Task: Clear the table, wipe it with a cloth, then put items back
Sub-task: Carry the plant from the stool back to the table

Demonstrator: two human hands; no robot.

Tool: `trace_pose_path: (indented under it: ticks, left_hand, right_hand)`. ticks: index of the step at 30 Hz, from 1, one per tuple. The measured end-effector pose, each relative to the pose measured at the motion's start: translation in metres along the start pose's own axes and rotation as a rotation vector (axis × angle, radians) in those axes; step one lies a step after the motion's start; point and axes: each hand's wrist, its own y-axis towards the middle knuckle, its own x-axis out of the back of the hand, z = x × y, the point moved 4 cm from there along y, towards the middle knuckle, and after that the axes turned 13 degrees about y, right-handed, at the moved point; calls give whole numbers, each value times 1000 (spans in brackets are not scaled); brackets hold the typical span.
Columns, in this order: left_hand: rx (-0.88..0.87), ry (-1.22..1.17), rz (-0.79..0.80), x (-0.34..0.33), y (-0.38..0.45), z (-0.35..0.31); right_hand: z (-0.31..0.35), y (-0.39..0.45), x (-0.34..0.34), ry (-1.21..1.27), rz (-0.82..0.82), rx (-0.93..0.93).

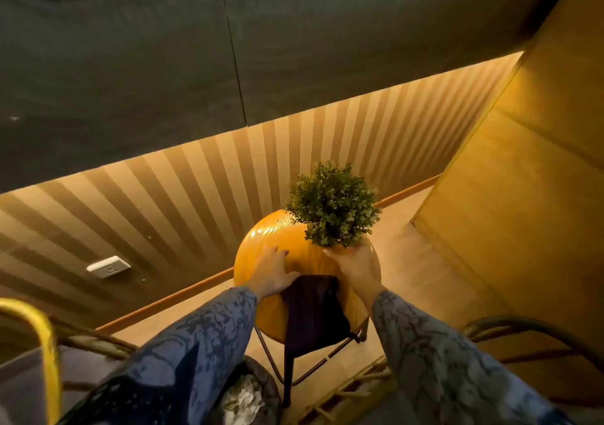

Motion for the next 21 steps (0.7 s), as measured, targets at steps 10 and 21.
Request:
trace_pose_path:
  ticks: [10,21]
  left_hand:
    - [39,146,-230,-39,6,19]
    - [60,204,-145,-32,8,15]
  right_hand:
    - [-23,51,-50,-229,34,-160]
    - [-24,51,-33,-253,-26,-59]
